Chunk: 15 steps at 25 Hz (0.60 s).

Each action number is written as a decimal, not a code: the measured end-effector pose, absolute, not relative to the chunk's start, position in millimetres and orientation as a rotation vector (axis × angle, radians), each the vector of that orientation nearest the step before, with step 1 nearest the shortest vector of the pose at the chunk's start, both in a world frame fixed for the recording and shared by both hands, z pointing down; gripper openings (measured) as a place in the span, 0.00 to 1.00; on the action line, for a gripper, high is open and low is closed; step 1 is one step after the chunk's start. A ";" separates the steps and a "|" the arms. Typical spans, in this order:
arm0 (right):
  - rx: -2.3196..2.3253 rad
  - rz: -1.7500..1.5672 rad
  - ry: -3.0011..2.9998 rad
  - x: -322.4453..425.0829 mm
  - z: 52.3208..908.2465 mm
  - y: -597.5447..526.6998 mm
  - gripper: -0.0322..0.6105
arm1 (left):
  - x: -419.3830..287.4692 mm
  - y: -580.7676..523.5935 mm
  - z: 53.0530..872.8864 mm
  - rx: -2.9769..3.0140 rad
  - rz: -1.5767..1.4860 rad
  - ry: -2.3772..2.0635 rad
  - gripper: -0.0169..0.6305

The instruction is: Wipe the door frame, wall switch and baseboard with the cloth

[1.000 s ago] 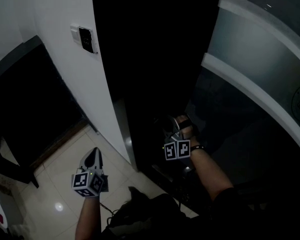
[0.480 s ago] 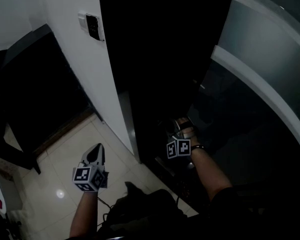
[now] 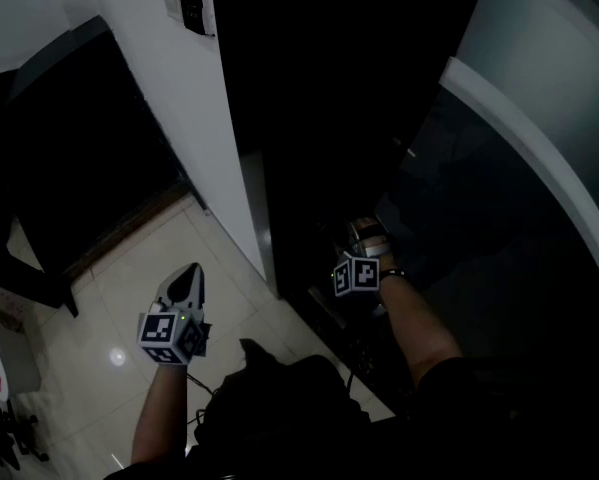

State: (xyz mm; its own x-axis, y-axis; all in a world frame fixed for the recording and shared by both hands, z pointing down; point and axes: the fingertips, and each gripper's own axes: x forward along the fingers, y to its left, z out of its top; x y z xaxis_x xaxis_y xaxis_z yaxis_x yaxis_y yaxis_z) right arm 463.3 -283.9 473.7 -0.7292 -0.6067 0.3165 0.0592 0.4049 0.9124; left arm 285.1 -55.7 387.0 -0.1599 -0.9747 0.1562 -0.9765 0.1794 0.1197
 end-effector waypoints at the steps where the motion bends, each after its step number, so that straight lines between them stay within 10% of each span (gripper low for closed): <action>1: 0.460 -1.345 -2.033 464.4 476.3 -284.3 0.18 | 284.7 -54.5 387.1 1.889 0.011 -2.253 0.01; 15: 0.444 -1.298 -2.077 478.6 494.5 -270.8 0.18 | 279.3 -38.8 395.3 1.831 -0.024 -2.280 0.01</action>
